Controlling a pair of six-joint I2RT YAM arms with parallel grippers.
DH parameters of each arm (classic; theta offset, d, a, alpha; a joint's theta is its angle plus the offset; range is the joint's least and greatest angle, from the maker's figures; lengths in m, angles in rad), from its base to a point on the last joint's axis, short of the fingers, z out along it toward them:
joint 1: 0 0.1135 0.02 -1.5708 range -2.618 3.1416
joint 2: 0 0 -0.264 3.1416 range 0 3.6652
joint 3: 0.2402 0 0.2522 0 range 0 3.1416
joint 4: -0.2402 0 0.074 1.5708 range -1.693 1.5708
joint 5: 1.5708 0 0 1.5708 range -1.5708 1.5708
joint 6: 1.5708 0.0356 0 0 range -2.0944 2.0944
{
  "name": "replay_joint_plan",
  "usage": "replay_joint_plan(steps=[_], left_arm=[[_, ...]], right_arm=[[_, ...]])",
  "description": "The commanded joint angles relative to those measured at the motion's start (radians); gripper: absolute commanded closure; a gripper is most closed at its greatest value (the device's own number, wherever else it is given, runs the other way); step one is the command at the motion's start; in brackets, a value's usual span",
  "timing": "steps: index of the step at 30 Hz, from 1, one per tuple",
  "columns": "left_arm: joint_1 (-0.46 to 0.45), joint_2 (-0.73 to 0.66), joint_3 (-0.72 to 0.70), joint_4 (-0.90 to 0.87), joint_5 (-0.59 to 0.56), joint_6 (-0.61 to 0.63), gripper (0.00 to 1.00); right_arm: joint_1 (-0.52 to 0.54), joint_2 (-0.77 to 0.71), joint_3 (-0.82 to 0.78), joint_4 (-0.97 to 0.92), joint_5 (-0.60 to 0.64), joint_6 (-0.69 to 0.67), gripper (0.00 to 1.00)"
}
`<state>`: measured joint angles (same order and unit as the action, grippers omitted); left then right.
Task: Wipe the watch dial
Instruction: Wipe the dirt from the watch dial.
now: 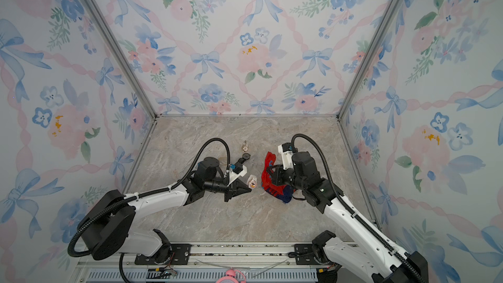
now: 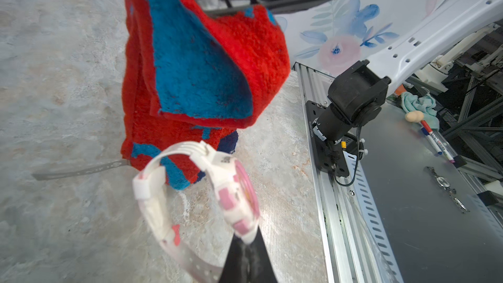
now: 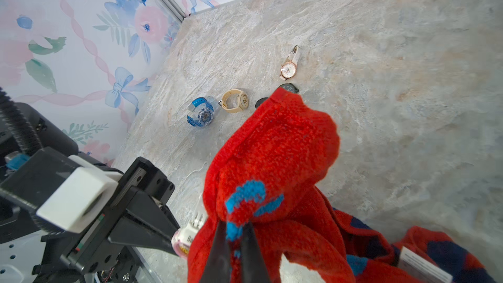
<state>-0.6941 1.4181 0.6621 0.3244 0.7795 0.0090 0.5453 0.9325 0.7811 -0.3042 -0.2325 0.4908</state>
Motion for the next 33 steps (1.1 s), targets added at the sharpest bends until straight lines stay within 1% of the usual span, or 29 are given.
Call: replay_joint_plan(steps=[1,8,16,19,22,28,31,33], left_arm=[[0.009,-0.015,0.006,0.031,0.026,0.033,1.0],[0.016,0.002,0.019,0.031,0.013,0.007,1.0],[0.012,-0.001,0.029,0.031,-0.008,-0.007,1.0],[0.009,-0.007,0.027,0.031,-0.014,-0.012,1.0],[0.006,-0.01,0.027,0.029,-0.018,-0.018,1.0],[-0.007,-0.029,0.016,0.029,-0.032,-0.006,1.0],[-0.007,-0.034,0.016,0.028,-0.038,-0.009,1.0],[-0.008,-0.033,0.019,0.03,-0.036,-0.011,1.0]], right_arm=[[0.02,-0.025,-0.017,-0.029,-0.021,0.013,1.0],[0.099,-0.011,-0.035,0.012,-0.009,0.034,1.0],[0.185,0.082,-0.045,0.131,0.004,0.078,1.0],[0.215,0.121,-0.029,0.145,0.017,0.077,1.0],[0.234,0.149,-0.023,0.157,0.028,0.078,1.0],[0.238,0.185,-0.011,0.151,0.051,0.079,1.0],[0.244,0.212,-0.007,0.171,0.024,0.09,1.0],[0.268,0.231,0.009,0.179,0.018,0.089,1.0]])
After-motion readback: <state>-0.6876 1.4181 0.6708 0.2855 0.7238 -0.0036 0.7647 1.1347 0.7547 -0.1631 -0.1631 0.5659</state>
